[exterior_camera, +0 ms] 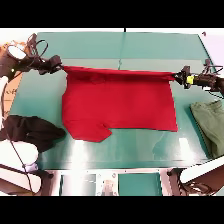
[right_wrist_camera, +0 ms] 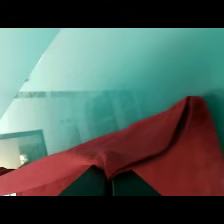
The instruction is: Fold the shirts.
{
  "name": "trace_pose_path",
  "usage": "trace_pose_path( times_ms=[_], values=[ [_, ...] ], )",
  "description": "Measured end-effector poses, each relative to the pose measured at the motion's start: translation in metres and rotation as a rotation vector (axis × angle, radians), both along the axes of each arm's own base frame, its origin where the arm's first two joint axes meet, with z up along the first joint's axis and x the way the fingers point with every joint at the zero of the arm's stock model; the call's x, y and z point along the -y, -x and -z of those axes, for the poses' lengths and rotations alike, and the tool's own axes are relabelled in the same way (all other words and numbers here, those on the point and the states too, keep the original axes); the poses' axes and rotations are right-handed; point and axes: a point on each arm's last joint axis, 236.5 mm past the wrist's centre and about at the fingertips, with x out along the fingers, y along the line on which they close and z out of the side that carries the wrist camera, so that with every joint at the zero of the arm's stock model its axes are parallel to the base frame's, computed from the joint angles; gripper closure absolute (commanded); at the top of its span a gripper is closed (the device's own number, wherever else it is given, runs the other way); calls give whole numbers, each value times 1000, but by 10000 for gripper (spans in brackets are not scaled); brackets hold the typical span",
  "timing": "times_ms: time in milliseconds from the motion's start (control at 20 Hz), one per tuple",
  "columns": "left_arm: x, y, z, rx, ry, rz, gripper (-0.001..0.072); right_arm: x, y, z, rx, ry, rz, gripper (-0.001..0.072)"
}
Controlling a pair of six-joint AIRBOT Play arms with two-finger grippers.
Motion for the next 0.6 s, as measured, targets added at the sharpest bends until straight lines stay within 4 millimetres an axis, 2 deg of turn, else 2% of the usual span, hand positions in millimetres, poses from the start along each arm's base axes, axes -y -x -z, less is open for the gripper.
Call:
trace_pose_path(
  times_ms=[150,400,550,600],
  values=[
    [3,20,23,-98,-25,59,687,1,12,16,-48,-6,-60,696],
    [6,68,66,-295,-45,143,687,-2,56,45,-196,34,-207,696],
    [9,89,85,-374,-34,163,686,-1,72,54,-254,57,-254,694],
    [10,93,88,-387,-25,163,685,-1,75,56,-266,59,-262,598]
  ],
)
